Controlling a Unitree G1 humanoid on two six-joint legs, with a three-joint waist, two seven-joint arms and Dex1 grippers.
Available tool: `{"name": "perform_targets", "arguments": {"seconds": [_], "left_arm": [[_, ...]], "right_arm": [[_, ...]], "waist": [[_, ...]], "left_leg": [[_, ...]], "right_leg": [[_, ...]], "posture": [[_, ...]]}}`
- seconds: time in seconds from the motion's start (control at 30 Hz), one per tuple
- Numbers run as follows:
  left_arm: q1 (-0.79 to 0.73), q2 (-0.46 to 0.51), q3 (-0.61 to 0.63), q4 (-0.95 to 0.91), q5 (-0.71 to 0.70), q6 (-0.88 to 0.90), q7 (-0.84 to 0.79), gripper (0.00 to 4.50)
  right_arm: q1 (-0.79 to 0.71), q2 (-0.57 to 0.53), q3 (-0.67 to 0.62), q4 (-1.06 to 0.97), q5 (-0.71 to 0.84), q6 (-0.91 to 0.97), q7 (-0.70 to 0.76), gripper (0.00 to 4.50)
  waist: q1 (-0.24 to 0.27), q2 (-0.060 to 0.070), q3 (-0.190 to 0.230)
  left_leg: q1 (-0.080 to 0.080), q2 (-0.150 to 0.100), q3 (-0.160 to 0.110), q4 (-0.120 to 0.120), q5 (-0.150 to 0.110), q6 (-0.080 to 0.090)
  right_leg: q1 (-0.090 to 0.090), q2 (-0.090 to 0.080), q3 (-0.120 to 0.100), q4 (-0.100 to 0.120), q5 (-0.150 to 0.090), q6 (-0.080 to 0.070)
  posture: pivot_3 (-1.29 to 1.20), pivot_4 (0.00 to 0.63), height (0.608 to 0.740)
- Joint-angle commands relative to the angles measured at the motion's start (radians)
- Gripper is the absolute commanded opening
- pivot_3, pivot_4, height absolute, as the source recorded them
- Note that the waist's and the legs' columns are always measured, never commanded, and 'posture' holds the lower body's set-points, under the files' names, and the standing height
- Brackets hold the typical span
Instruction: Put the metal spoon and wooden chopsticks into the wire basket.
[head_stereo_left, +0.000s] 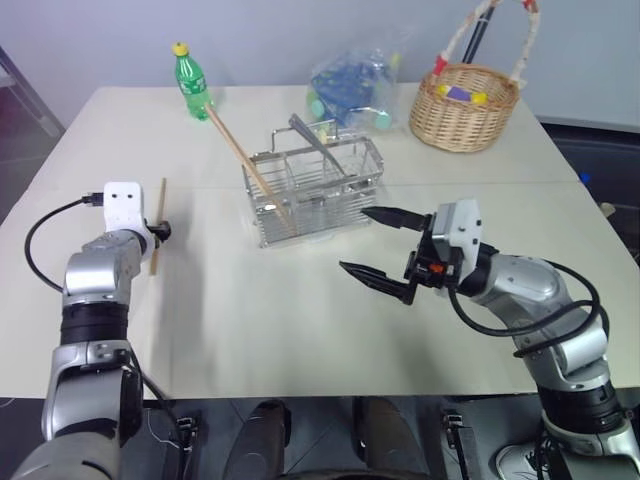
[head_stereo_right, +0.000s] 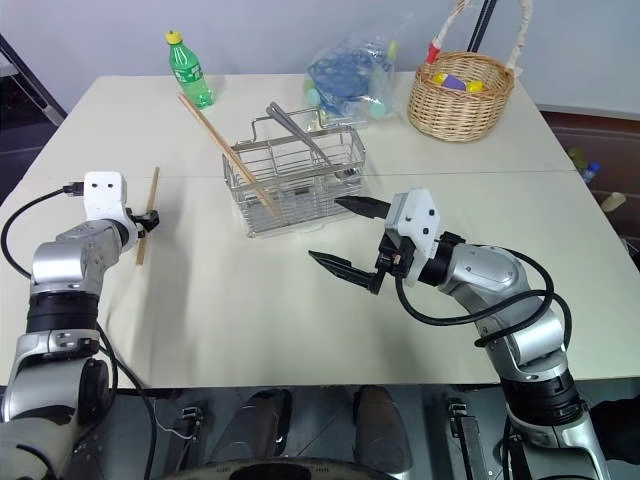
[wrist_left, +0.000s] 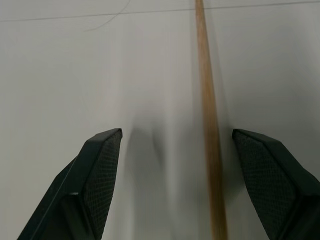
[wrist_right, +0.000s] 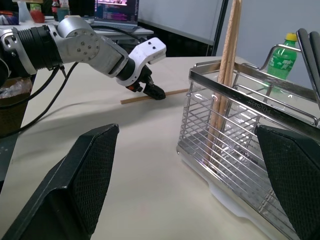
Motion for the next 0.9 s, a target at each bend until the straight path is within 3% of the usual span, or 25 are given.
{"name": "perform_targets", "arguments": {"seconds": [0.03, 0.53, 0.67, 0.77, 0.9], "left_arm": [[-0.026, -0.005, 0.005, 0.013, 0.005, 0.073, -0.008, 3.71], [0.030, -0.010, 0.036, -0.067, -0.003, 0.181, -0.034, 3.71], [0.038, -0.016, 0.050, -0.082, 0.000, 0.186, -0.034, 1.97], [0.046, -0.016, 0.054, -0.089, 0.004, 0.184, -0.037, 0.23], [0.055, -0.013, 0.057, -0.089, 0.009, 0.176, -0.038, 0.11]], "right_arm": [[0.003, -0.006, -0.033, -0.037, 0.017, -0.006, -0.010, 4.50], [0.050, 0.034, -0.015, 0.018, -0.024, -0.064, -0.031, 4.50], [0.060, 0.038, -0.012, 0.027, -0.031, -0.078, -0.028, 4.50], [0.063, 0.040, -0.013, 0.028, -0.035, -0.081, -0.029, 4.50], [0.064, 0.043, -0.015, 0.028, -0.039, -0.081, -0.029, 4.50]], "waist": [[0.000, 0.000, 0.000], [-0.004, 0.001, -0.001], [-0.005, 0.001, -0.001], [-0.011, 0.001, -0.001], [-0.016, 0.001, -0.001]], "left_leg": [[0.000, 0.000, 0.000, 0.000, 0.000, 0.000], [0.001, 0.000, 0.000, 0.000, 0.000, 0.000], [0.001, 0.000, 0.000, 0.000, 0.000, 0.000], [0.002, 0.000, 0.000, 0.000, 0.000, 0.000], [0.002, 0.000, 0.000, 0.000, 0.000, 0.000]], "right_leg": [[0.000, 0.000, 0.000, 0.000, 0.000, 0.000], [0.000, 0.000, 0.000, 0.002, 0.000, 0.000], [0.000, 0.000, 0.000, 0.002, 0.000, 0.000], [0.000, 0.000, 0.000, 0.003, 0.000, 0.000], [0.000, 0.000, 0.000, 0.004, 0.000, 0.000]], "posture": [[0.00, 0.150, 0.740], [0.00, 0.150, 0.740], [0.00, 0.150, 0.740], [0.00, 0.150, 0.740], [0.00, 0.150, 0.740]]}}
